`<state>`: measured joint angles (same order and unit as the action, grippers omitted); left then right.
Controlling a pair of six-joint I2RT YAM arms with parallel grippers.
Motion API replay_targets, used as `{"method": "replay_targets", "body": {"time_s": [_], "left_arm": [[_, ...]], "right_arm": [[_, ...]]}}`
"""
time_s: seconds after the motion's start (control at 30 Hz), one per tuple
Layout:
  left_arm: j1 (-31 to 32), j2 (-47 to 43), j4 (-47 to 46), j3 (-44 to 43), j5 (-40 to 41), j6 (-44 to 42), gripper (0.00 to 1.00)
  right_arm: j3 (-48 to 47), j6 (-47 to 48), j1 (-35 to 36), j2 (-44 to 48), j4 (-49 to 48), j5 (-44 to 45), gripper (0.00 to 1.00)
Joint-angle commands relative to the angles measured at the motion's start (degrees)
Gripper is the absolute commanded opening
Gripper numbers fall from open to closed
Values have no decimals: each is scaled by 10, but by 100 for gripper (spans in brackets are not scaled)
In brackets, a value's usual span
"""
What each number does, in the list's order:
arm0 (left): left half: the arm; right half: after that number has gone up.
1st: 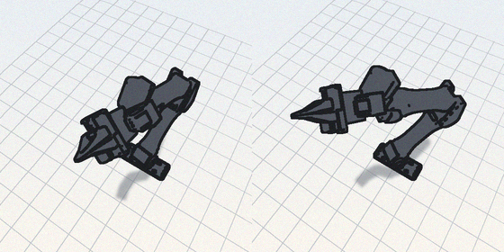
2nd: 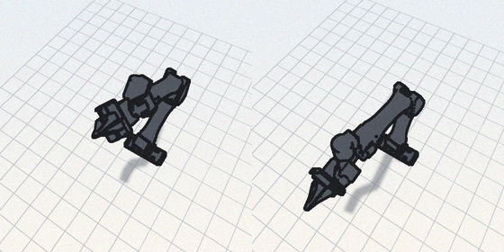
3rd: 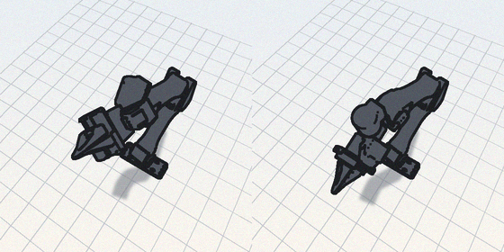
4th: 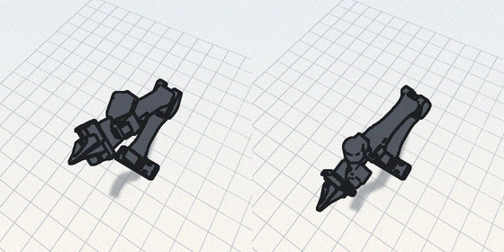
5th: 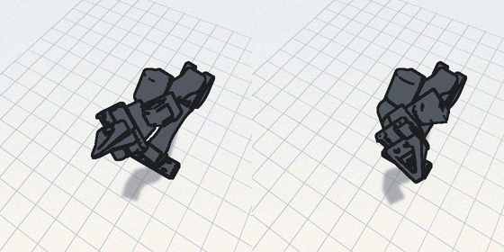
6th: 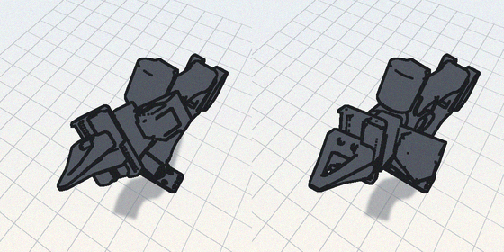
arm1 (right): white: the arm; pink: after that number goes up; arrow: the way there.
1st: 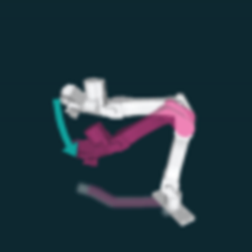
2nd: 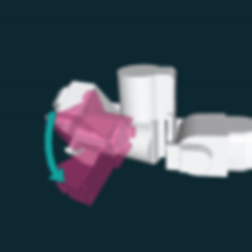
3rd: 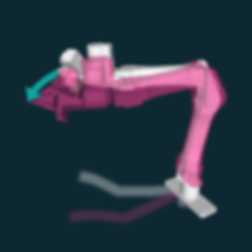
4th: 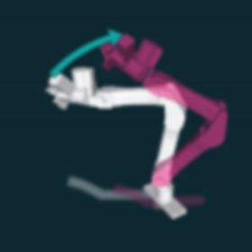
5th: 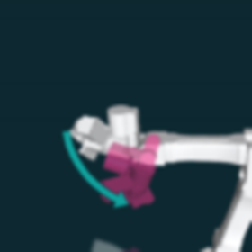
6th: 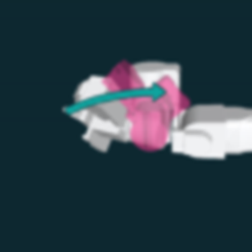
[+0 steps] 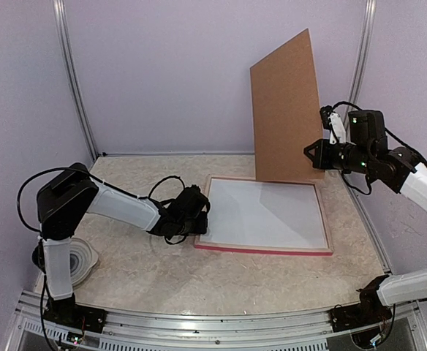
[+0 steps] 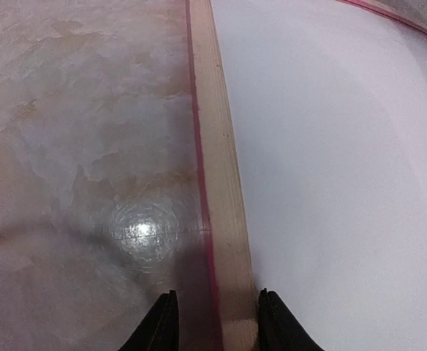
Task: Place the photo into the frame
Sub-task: Move the frame body to the center of the board.
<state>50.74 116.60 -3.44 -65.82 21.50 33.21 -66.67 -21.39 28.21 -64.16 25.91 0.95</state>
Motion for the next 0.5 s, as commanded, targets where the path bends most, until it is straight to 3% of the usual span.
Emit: {"method": "replay_targets", "body": {"time_s": [0.0, 0.47], "left_arm": [[-13, -32, 18, 45, 12, 25, 36], [-74, -133, -3, 195, 12, 61, 34]], "right_arm": [[-6, 38, -7, 6, -68, -9, 0], [-4, 126, -7, -1, -77, -72, 0]]}}
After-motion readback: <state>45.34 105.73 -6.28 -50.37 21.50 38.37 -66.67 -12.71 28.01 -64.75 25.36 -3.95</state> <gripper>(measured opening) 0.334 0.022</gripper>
